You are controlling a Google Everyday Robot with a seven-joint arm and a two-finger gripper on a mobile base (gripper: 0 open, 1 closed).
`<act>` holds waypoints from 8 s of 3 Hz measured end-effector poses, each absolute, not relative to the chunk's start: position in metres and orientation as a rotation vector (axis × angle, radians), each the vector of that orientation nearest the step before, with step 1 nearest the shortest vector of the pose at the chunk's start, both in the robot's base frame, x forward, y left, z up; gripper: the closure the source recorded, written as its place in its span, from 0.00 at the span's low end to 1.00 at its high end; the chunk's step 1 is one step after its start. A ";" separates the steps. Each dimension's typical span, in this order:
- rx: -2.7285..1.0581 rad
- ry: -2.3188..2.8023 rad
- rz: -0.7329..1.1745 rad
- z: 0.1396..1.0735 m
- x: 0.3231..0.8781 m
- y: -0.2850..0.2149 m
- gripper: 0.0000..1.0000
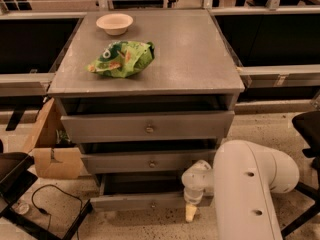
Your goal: Open bottom drawer
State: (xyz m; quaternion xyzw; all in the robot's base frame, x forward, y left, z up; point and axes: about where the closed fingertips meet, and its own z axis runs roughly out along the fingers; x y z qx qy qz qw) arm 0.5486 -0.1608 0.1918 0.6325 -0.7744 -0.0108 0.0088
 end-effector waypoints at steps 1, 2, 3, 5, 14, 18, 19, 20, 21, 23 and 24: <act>1.891 -2.366 -0.081 0.190 0.507 -0.168 0.42; 1.891 -2.366 -0.081 0.192 0.510 -0.167 0.66; 1.890 -2.366 -0.081 0.196 0.513 -0.166 0.89; 1.885 -2.369 -0.085 0.198 0.520 -0.165 1.00; 1.788 -2.404 -0.148 0.211 0.506 -0.164 0.00; 1.722 -2.373 -0.369 0.173 0.449 -0.154 0.42; 1.722 -2.373 -0.369 0.173 0.454 -0.153 0.65; 1.722 -2.373 -0.369 0.173 0.456 -0.153 0.89; 1.701 -2.361 -0.375 0.177 0.443 -0.155 1.00; 1.654 -2.363 -0.404 0.184 0.432 -0.154 1.00; 1.654 -2.363 -0.405 0.185 0.435 -0.154 1.00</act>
Offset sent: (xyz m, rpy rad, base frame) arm -0.2249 -0.0176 0.0616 -0.2142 0.4659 0.0047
